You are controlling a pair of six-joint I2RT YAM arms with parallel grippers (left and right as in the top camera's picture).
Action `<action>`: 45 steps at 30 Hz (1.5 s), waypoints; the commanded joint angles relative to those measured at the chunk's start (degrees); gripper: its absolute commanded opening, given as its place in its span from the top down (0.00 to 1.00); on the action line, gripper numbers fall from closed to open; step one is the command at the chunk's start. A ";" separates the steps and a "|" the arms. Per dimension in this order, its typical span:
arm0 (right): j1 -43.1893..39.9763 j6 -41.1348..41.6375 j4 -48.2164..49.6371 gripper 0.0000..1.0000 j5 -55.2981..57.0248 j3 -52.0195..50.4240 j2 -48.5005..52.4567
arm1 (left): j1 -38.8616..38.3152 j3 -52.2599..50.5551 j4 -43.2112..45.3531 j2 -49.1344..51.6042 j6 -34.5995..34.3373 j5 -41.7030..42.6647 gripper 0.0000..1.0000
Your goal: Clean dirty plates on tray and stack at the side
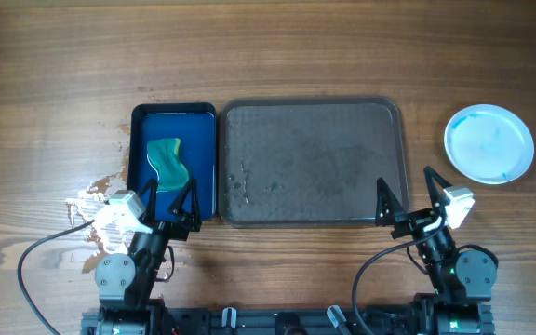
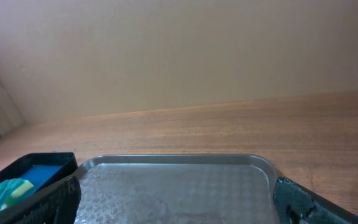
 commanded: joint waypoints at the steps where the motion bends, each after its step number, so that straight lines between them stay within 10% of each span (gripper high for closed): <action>1: -0.28 -1.14 0.20 0.00 -0.90 -0.11 -0.72 | 0.44 -0.07 -0.46 -0.57 -0.31 0.70 0.00; 9: -0.28 -13.31 0.07 0.00 1.22 -0.09 -0.72 | 0.44 -0.07 -0.46 -0.55 -0.33 0.70 0.00; 45: -0.28 -13.16 0.09 0.00 1.42 -0.09 -0.68 | 0.44 -0.07 -0.46 -0.57 -0.33 0.70 0.00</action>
